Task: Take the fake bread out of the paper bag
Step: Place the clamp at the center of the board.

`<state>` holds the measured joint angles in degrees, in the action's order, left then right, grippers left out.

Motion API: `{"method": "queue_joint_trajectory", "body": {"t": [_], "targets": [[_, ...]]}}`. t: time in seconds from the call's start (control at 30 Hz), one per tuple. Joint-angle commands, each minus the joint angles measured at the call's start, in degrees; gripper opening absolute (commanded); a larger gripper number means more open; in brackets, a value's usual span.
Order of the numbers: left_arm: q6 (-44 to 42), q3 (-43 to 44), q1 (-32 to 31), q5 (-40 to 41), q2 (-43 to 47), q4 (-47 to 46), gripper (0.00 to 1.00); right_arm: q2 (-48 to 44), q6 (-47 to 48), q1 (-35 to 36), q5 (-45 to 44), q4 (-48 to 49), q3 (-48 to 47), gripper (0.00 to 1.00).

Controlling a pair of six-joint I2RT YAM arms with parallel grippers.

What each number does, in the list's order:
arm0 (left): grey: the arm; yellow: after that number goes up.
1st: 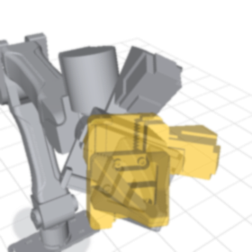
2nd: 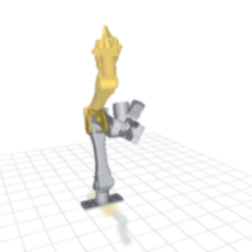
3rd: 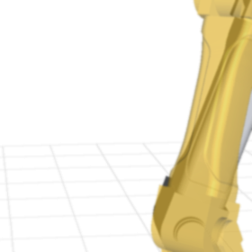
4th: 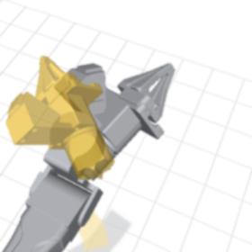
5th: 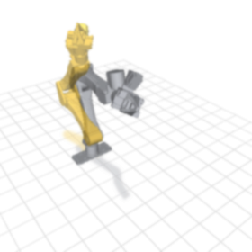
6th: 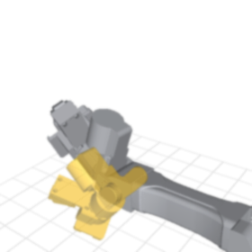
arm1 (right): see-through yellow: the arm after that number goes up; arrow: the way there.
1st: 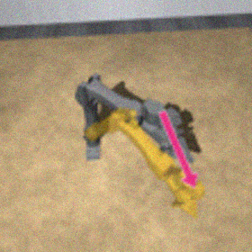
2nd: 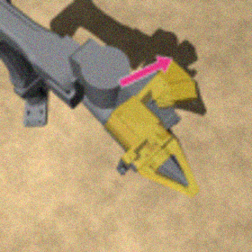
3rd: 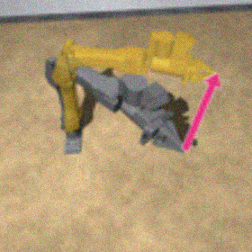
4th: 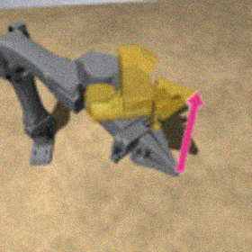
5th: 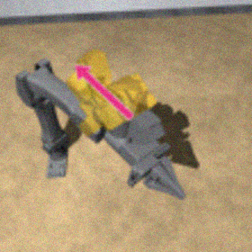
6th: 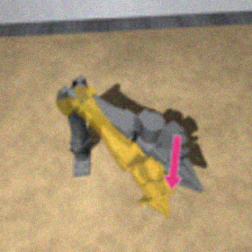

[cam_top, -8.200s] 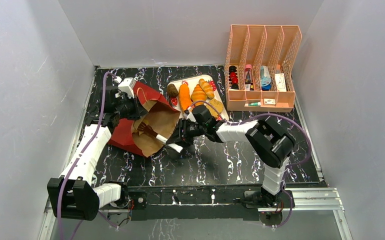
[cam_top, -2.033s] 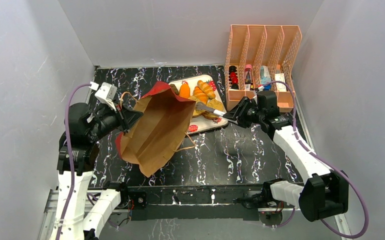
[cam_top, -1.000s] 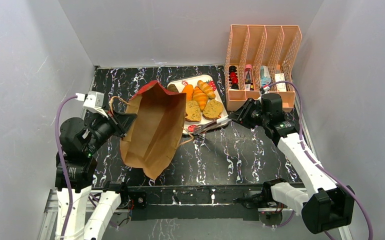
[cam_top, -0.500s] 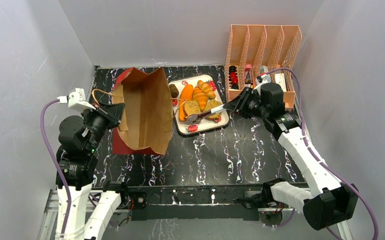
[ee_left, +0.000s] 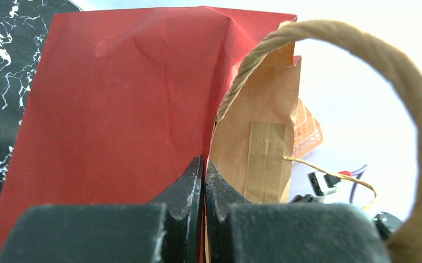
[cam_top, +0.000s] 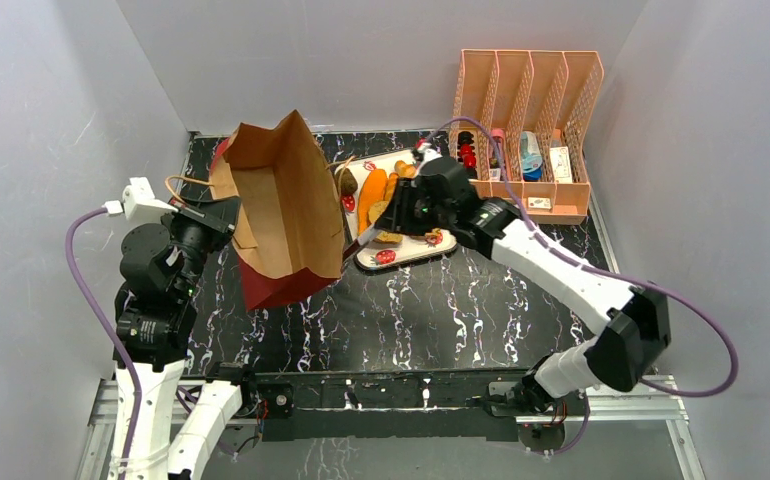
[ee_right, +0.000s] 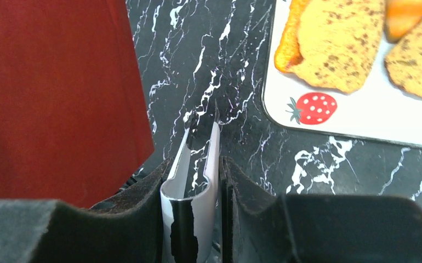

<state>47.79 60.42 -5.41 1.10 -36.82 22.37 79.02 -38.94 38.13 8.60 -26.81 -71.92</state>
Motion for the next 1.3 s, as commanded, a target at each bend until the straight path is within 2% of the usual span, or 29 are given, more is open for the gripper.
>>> {"method": "queue_joint_trajectory", "body": {"t": [0.0, 0.13, 0.5, 0.77, 0.83, 0.97, 1.1, 1.27], "targets": [[6.1, 0.14, -0.06, 3.13, 1.95, -1.13, 0.0, 5.53, 3.75, 6.1, -6.06, 0.83, -8.5, 0.1], [8.94, -1.02, -0.04, 2.79, 2.45, -0.53, 0.0, 11.47, 6.5, 8.45, -8.54, -5.28, -16.0, 0.1], [16.19, -4.61, -0.04, 2.13, 4.99, -0.99, 0.0, 30.66, 12.5, 9.95, -5.02, -21.86, -39.72, 0.11], [17.7, -9.37, -0.15, 4.42, 8.74, 0.33, 0.0, 42.84, 15.82, 10.3, -3.69, -28.56, -51.47, 0.11], [18.11, -12.06, -0.04, 5.23, 10.17, -0.9, 0.0, 45.83, 16.91, 10.22, -4.07, -30.8, -55.04, 0.1], [20.73, -23.07, -0.06, 8.33, 16.31, -8.52, 0.0, 54.55, 18.72, 8.89, -2.69, -33.68, -62.78, 0.1], [21.83, -27.05, -0.04, 9.31, 18.32, -10.61, 0.0, 59.75, 19.21, 7.03, -1.56, -32.97, -65.34, 0.1], [21.24, -28.05, -0.04, 6.96, 15.85, -15.78, 0.0, 60.22, 19.45, 6.0, -0.87, -28.01, -60.9, 0.1]]}}
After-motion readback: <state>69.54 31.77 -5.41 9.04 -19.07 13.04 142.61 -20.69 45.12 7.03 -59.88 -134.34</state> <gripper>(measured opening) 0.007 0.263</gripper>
